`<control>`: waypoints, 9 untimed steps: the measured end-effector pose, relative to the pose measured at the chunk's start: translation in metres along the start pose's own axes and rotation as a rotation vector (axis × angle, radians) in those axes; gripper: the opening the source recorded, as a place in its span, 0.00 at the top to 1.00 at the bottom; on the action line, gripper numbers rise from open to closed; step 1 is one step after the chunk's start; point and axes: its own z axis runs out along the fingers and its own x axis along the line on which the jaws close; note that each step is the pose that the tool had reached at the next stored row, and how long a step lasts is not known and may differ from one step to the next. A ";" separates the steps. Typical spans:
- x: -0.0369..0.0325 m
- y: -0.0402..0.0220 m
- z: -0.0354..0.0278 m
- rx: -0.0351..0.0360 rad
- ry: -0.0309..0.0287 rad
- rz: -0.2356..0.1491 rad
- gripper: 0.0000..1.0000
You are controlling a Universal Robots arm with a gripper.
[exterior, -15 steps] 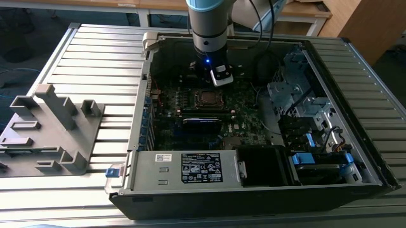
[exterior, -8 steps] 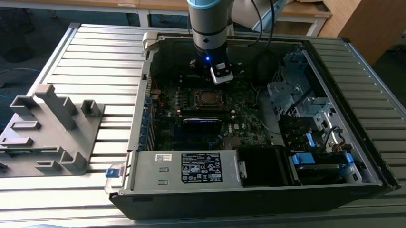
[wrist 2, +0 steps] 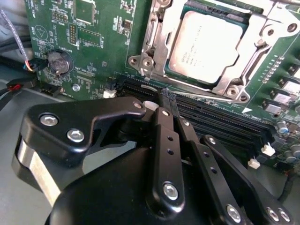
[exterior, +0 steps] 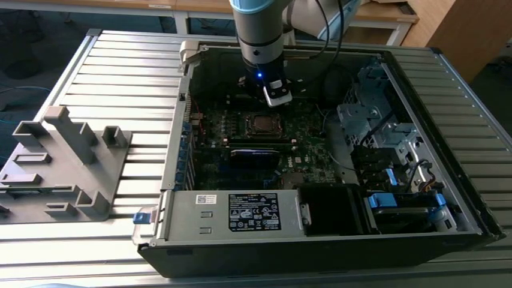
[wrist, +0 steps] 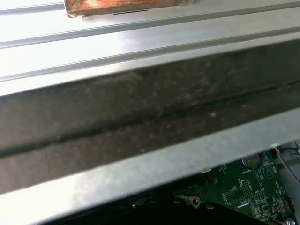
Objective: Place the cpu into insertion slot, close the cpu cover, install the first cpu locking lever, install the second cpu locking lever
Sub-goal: 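Install the first cpu locking lever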
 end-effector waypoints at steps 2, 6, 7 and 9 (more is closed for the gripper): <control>0.0005 -0.0001 0.0000 -0.0035 -0.0013 0.000 0.89; 0.0020 -0.0005 -0.0001 -0.0048 -0.0017 0.000 0.89; 0.0023 -0.0006 -0.0001 -0.0049 -0.0020 0.000 0.89; 0.0025 -0.0007 0.0000 -0.0049 -0.0025 0.000 0.89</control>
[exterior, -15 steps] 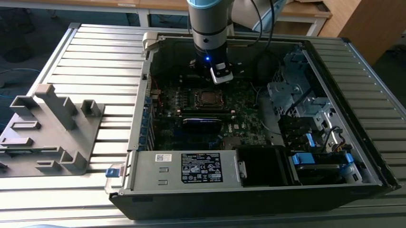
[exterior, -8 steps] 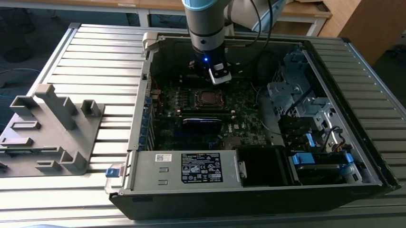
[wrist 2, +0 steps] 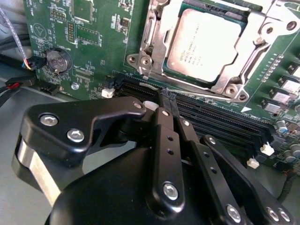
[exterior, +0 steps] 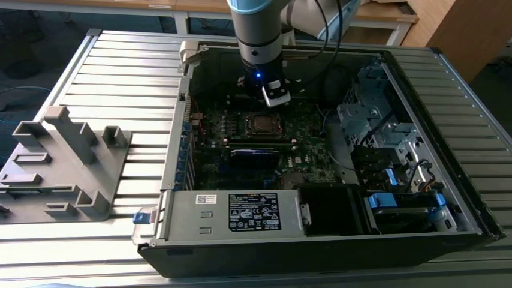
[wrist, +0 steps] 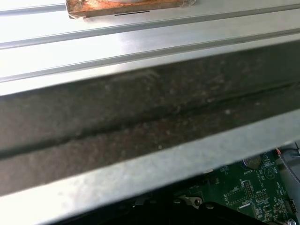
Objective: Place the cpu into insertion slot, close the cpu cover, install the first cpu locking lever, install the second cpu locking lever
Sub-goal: 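Install the first cpu locking lever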
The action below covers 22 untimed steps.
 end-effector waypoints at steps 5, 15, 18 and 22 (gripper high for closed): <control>0.0002 -0.0001 0.0001 0.0000 -0.0002 0.000 0.89; 0.0000 -0.0011 0.0010 0.0268 -0.0072 -0.006 0.89; 0.0001 -0.0013 0.0016 0.0373 -0.0097 -0.008 0.89; 0.0001 -0.0013 0.0018 0.0395 -0.0103 -0.008 0.89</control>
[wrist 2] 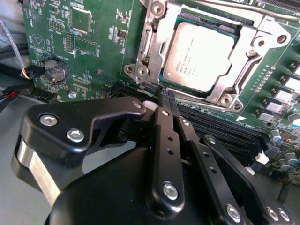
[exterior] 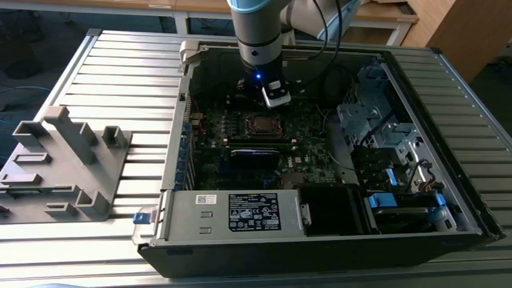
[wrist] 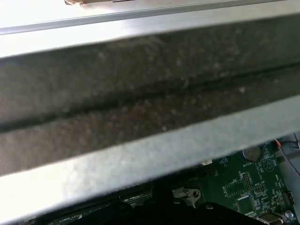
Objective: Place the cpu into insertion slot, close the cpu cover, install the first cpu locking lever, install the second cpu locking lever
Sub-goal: 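Install the first cpu locking lever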
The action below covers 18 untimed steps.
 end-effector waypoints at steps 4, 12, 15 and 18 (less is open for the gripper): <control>-0.0001 0.0001 -0.0004 0.0003 0.0002 0.000 0.89; -0.0006 0.0014 -0.0047 -0.0020 0.0005 0.001 0.89; -0.0003 0.0021 -0.0045 -0.0089 0.0021 0.002 0.89; -0.0001 0.0024 -0.0044 -0.0174 0.0044 0.005 0.89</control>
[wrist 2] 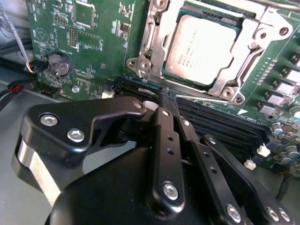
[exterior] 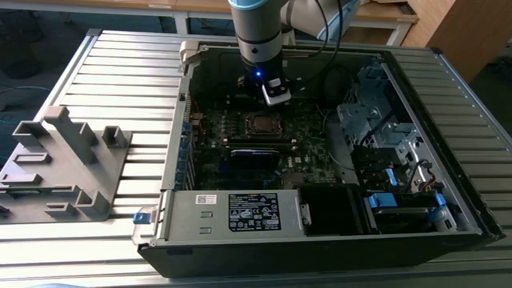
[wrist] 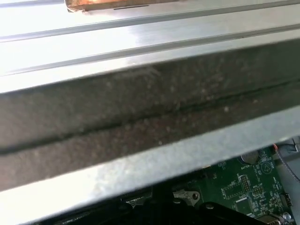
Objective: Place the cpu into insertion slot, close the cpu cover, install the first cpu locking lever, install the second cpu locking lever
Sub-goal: 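Install the first cpu locking lever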
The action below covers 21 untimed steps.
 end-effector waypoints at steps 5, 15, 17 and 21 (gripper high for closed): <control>0.0002 0.0003 0.0002 -0.0133 0.0032 0.003 0.89; 0.0025 -0.0009 0.0028 -0.0165 -0.0031 0.000 0.89; 0.0031 -0.0011 0.0032 -0.0183 -0.0035 0.000 0.89; 0.0035 -0.0013 0.0035 -0.0196 -0.0039 -0.001 0.89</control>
